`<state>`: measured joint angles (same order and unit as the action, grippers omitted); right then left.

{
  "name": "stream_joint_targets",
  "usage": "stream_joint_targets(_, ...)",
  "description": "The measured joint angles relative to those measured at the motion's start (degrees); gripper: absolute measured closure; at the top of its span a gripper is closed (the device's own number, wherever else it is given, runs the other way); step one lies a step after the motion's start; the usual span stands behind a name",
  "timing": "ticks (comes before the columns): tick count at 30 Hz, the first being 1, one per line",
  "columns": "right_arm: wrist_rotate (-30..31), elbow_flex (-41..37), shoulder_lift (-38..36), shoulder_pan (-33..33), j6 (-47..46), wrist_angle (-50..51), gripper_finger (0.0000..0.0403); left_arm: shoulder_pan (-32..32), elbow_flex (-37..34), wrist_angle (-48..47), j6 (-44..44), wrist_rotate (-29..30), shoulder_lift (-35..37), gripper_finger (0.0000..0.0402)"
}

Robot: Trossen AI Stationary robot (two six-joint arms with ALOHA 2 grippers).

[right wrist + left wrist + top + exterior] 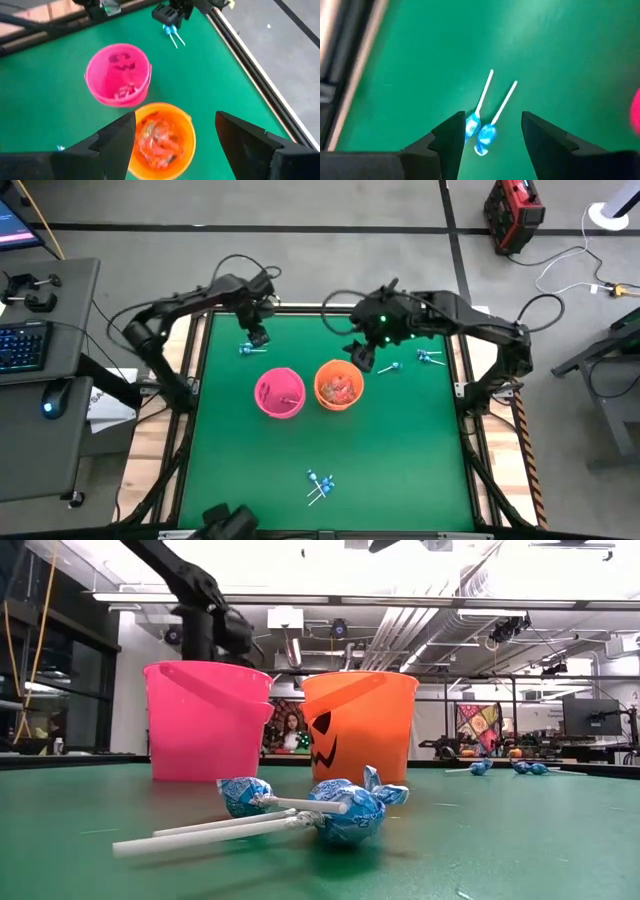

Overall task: Sort candy by brand, put in halloween buckets
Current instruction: Put the blue lollipop into the pink bucket

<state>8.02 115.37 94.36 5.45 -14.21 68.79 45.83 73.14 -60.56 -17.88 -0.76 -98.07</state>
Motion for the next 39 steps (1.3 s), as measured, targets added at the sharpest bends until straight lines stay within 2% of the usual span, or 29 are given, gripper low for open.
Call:
stream_joint_targets(2,1.01,-0.01,0.00,-1.22,-0.62,1.65,0.0137,-0.29,0.63,-1.49,-2.62,1.50,-2.58,0.0217)
stream_joint_targets(8,5.50,-0.02,0.03,-3.70,-0.97,3.46,0.0137,-2.25,0.68,-4.15,-5.18,10.80,-8.62,0.0218)
stream_joint_targets(19,6.46,-0.04,0.03,-4.00,-1.57,4.44,0.0137,-3.48,0.72,-1.44,-3.85,10.56,-15.19,0.0218)
stream_joint_targets(22,6.43,-0.04,0.03,-4.00,-1.86,4.75,0.0137,-3.53,0.79,-2.12,-3.45,14.10,-16.45,0.0221)
stream_joint_targets(26,6.43,-0.04,0.03,-4.00,-2.47,4.75,0.0137,-3.51,0.79,-2.05,-4.99,16.53,-16.94,0.0258)
stream_joint_targets(32,6.43,-0.04,0.03,-4.00,-2.41,4.75,0.0137,-3.24,0.79,-2.24,-5.63,15.73,-16.95,0.0384)
stream_joint_targets(39,6.41,-0.04,0.03,-4.00,-1.17,4.73,0.0137,-3.58,0.53,-3.07,-5.15,10.58,-13.36,0.0399)
